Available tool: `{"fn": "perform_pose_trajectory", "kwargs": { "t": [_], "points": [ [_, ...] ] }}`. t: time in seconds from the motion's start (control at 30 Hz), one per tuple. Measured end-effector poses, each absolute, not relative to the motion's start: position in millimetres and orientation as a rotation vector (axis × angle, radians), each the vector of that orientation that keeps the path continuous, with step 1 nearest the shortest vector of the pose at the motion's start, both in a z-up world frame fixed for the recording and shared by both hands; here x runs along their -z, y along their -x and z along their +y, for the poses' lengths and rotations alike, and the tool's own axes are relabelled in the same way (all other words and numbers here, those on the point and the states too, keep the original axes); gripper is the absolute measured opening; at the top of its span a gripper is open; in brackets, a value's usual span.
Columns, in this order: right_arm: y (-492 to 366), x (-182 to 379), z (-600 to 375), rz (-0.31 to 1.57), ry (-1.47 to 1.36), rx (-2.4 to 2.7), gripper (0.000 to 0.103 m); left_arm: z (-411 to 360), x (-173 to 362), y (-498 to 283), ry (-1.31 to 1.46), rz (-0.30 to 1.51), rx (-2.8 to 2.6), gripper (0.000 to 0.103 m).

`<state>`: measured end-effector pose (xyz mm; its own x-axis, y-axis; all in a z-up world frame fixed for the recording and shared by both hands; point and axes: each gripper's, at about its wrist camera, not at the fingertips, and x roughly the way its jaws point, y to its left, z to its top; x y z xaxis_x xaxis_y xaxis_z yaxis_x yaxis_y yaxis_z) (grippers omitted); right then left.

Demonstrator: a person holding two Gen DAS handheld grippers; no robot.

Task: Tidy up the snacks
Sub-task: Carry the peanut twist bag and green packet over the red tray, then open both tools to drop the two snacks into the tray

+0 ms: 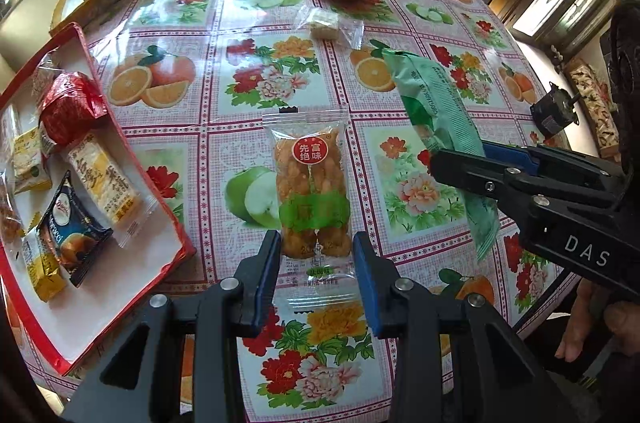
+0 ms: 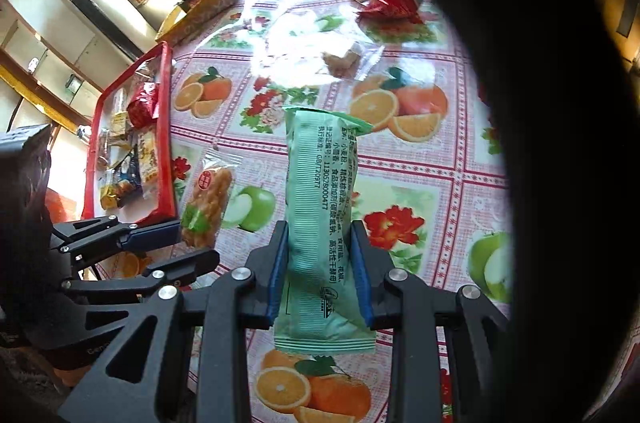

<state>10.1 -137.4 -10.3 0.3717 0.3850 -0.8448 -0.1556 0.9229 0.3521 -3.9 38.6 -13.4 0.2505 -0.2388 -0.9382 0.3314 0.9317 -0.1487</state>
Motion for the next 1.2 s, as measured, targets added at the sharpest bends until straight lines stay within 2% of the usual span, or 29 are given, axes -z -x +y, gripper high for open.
{"fn": "perform_pose_trajectory", "kwargs": {
  "t": [0.47, 0.77, 1.2],
  "points": [
    [-35, -18, -4, 1.106, -0.121, -0.660, 0.032, 144, -17, -1, 0.077, 1.187, 0.169, 0.036],
    [-42, 1, 77, 1.161, -0.041, -0.816, 0.032, 219, -3, 4, 0.154, 1.215, 0.002, 0.036],
    [-56, 26, 138, 1.186, 0.066, -0.838, 0.032, 260, 22, -8, 0.199, 1.262, -0.097, 0.036]
  ]
}}
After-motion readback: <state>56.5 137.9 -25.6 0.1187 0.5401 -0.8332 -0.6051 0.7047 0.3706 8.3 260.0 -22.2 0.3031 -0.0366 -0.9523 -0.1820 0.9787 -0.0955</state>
